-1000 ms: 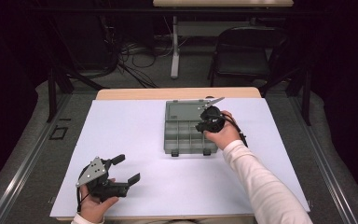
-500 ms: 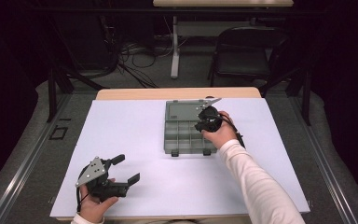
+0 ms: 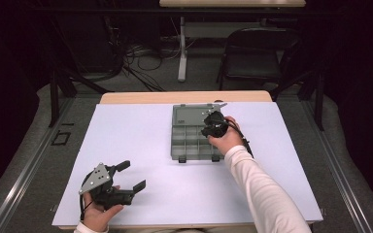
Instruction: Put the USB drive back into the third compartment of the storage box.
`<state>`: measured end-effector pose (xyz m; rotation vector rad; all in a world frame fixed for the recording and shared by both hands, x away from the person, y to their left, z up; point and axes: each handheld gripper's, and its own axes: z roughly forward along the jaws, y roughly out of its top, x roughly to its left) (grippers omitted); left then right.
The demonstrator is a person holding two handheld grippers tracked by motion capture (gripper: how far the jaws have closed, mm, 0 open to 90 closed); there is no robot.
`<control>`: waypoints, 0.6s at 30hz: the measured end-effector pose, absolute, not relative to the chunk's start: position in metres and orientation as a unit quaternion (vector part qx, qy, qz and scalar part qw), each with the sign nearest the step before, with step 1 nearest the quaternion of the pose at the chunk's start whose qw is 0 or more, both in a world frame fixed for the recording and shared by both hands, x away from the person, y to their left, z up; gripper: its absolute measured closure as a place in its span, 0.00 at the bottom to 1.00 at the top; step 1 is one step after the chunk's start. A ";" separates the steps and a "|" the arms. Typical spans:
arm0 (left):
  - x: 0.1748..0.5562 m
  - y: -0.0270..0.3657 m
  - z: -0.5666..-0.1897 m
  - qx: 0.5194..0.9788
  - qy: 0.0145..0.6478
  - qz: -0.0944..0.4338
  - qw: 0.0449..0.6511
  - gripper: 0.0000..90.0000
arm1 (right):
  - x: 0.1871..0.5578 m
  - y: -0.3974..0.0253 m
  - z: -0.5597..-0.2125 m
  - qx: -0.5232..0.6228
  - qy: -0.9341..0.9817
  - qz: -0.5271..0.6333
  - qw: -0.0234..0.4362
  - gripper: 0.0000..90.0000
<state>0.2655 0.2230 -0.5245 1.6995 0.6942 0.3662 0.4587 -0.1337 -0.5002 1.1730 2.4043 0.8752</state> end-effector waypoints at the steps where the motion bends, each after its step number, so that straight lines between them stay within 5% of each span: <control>1: 0.266 0.223 -0.524 0.731 0.298 0.157 0.593 0.09 | 0.459 -0.134 -0.501 0.413 0.842 0.306 0.163 0.88; 18: 0.266 0.222 -0.525 0.730 0.298 0.154 0.595 0.09 | 0.462 -0.131 -0.506 0.419 0.840 0.304 0.161 0.88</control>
